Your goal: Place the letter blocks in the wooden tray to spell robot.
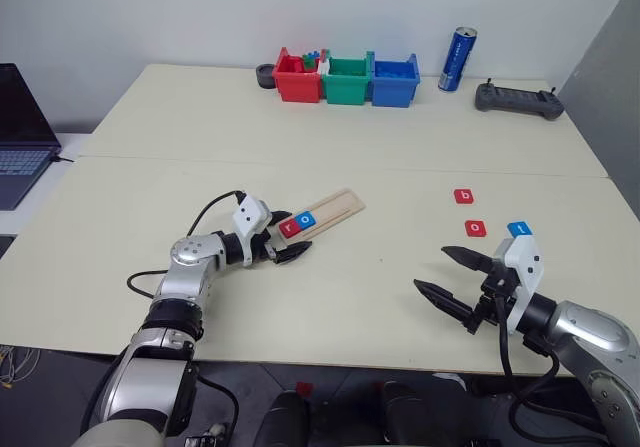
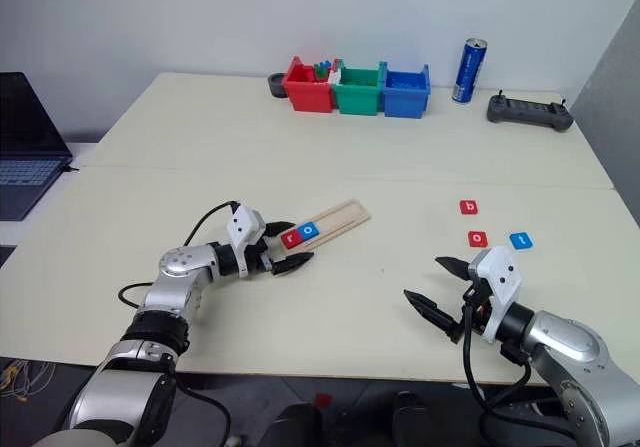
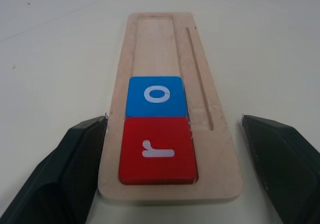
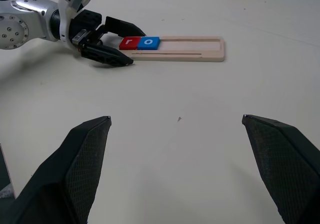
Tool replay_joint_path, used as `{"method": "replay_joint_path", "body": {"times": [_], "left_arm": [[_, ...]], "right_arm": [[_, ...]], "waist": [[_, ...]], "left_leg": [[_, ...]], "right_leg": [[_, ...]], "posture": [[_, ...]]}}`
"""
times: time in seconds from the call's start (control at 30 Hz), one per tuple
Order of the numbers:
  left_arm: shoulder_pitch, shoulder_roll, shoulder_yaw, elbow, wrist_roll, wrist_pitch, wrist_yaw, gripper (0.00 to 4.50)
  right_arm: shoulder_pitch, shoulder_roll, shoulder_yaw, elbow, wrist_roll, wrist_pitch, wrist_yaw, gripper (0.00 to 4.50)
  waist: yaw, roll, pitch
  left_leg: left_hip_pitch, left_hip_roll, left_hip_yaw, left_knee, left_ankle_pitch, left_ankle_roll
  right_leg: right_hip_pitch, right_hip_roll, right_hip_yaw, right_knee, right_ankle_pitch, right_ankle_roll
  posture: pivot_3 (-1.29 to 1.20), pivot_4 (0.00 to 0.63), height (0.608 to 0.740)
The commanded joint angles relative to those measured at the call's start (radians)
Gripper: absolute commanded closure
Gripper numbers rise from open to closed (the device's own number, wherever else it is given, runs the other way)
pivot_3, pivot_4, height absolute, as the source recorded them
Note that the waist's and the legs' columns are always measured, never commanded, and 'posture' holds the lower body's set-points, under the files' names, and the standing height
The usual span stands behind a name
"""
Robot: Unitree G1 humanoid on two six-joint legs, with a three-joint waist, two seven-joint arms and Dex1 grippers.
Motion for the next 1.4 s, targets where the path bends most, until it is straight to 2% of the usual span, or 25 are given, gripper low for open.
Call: {"method": "replay_joint_path", "body": {"times": [0.03,0.43,0.6,0.93,1.2,1.4], "left_arm": [[-0.015,-0.009,-0.01,0.037,0.017,-0.022,-0.01,0.0],[-0.06,-0.006,-0.008,0.12,0.039,-0.069,-0.027,0.0],[-0.068,-0.011,-0.007,0.13,0.039,-0.072,-0.028,1.11],[-0.074,-0.02,-0.012,0.111,0.035,-0.088,-0.047,1.11],[0.044,-0.031,-0.098,-0.09,0.009,-0.091,-0.25,1.11],[0.053,-0.045,-0.142,-0.087,0.015,-0.134,-0.351,1.11]], "right_arm": [[0.01,-0.013,-0.026,-0.048,0.024,-0.002,-0.007,0.03],[0.027,-0.016,-0.026,-0.056,0.025,-0.007,-0.02,0.03],[0.02,-0.019,-0.026,-0.046,0.025,-0.011,-0.021,0.0],[0.002,-0.014,-0.011,-0.025,0.01,-0.029,-0.016,0.0],[0.022,-0.059,0.004,0.008,-0.032,-0.106,0.064,0.0],[0.056,-0.093,0.028,0.047,-0.081,-0.187,0.138,0.0]], "waist": [[0.0,0.0,0.0],[0.0,0.0,0.0],[0.0,0.0,0.0],[0.0,0.0,0.0],[0.0,0.001,-0.001],[0.0,0.001,-0.001]], "left_leg": [[0.0,0.0,0.0,0.0,0.0,0.0],[0.001,0.0,0.0,0.001,0.0,0.0],[0.001,0.0,0.0,0.001,0.0,0.0],[0.001,0.0,-0.001,0.001,0.0,0.0],[0.001,0.0,-0.001,0.001,0.0,0.0],[0.003,0.0,0.0,0.001,0.0,0.0]], "right_leg": [[0.0,0.0,0.0,0.0,0.0,0.0],[0.001,0.0,0.0,0.001,0.0,0.0],[0.001,0.0,0.0,0.001,0.0,0.0],[0.001,0.0,0.0,0.002,0.0,0.0],[0.001,0.0,0.0,0.001,0.0,0.0],[0.003,0.0,0.0,0.001,0.0,0.0]], "posture": [[0.0,0.15,0.74],[0.0,0.15,0.74],[0.0,0.15,0.74],[0.0,0.15,0.74],[0.0,0.15,0.74],[0.0,0.15,0.74]]}}
